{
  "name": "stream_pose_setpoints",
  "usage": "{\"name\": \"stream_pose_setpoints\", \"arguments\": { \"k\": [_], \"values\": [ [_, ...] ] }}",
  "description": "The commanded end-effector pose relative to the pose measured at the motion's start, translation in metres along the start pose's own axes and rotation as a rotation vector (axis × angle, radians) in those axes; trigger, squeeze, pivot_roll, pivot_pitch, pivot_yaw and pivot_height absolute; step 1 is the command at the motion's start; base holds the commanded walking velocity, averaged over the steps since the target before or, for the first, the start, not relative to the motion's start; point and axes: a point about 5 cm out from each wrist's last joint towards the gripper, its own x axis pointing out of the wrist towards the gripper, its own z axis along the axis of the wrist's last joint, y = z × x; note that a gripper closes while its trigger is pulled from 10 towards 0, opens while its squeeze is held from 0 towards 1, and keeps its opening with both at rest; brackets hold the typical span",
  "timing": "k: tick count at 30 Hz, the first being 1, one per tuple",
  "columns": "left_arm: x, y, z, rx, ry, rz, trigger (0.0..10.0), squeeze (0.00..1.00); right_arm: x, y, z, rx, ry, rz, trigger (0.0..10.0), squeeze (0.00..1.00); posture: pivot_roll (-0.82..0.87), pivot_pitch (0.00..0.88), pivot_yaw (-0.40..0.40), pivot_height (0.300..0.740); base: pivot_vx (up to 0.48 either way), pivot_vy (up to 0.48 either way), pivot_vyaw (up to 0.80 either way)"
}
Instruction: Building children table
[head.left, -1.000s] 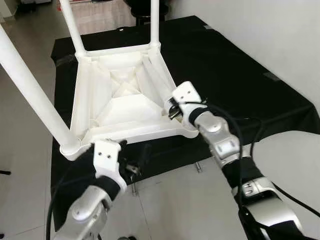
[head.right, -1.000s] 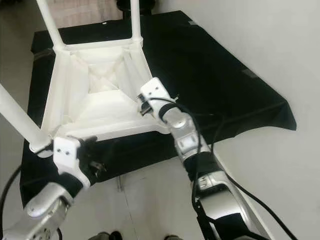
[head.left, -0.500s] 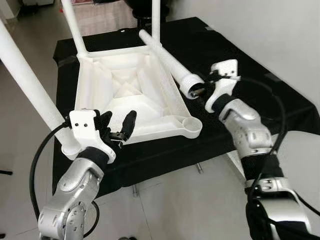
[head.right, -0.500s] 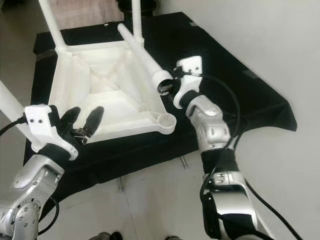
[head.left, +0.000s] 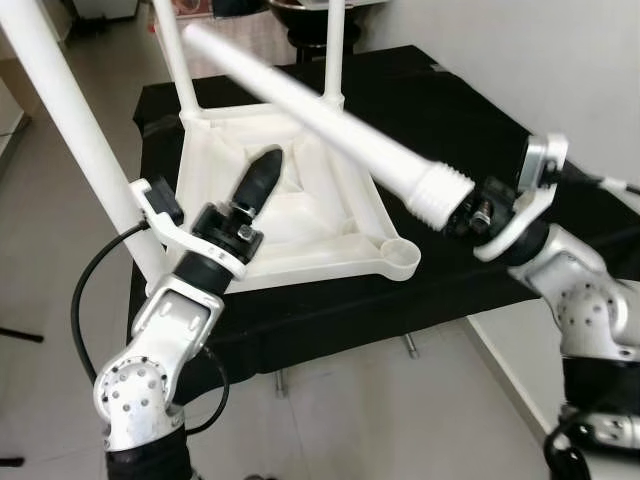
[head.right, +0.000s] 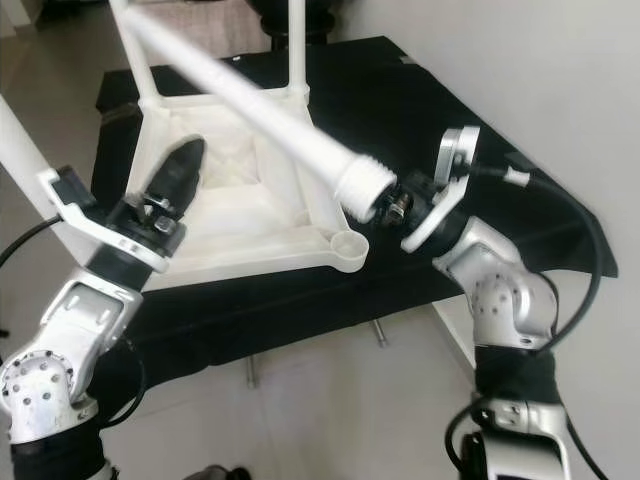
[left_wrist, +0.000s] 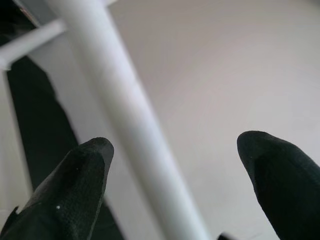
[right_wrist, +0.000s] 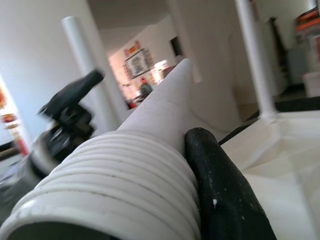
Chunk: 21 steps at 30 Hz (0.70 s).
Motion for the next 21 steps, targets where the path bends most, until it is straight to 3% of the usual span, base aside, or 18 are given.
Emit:
{"name": "stream_pose_setpoints", "arguments": {
  "k": [1, 4, 5, 7, 8, 15, 21],
  "values": [
    [0.000, -0.001, 0.003, -0.059, -0.016, -0.025, 10.0, 1.00, 0.003, 0.011, 0.005, 0.000, -0.009, 0.085, 10.0, 0.00, -0.08, 0.111, 0.041, 0.740, 0.000, 0.000, 0.00],
    [0.002, -0.006, 0.013, -0.096, -0.040, -0.067, 10.0, 1.00, -0.003, 0.019, 0.001, 0.032, 0.007, 0.134, 10.0, 0.00, -0.08, 0.111, 0.040, 0.740, 0.000, 0.000, 0.00],
    [0.001, -0.005, 0.018, -0.103, -0.062, -0.063, 10.0, 0.22, -0.003, 0.021, 0.002, 0.057, -0.009, 0.152, 10.0, 0.00, -0.08, 0.110, 0.038, 0.740, 0.000, 0.000, 0.00],
    [0.001, -0.004, 0.022, -0.111, -0.074, -0.059, 10.0, 0.22, -0.004, 0.023, 0.004, 0.075, -0.021, 0.165, 10.0, 0.00, -0.08, 0.110, 0.038, 0.740, 0.000, 0.000, 0.00],
    [0.000, -0.002, 0.031, -0.115, -0.102, -0.050, 10.0, 0.00, -0.004, 0.028, 0.003, 0.099, -0.019, 0.199, 10.0, 0.00, -0.08, 0.113, 0.037, 0.740, 0.000, 0.000, 0.00],
    [-0.002, 0.000, 0.044, -0.117, -0.130, -0.047, 10.0, 0.00, -0.004, 0.036, 0.000, 0.125, -0.005, 0.246, 10.0, 0.00, -0.08, 0.118, 0.034, 0.740, 0.000, 0.000, 0.00],
    [-0.003, 0.001, 0.045, -0.128, -0.114, -0.043, 10.0, 0.00, -0.004, 0.047, -0.003, 0.149, 0.042, 0.317, 10.0, 0.00, -0.08, 0.120, 0.035, 0.740, 0.000, 0.000, 0.00]
  ]
}}
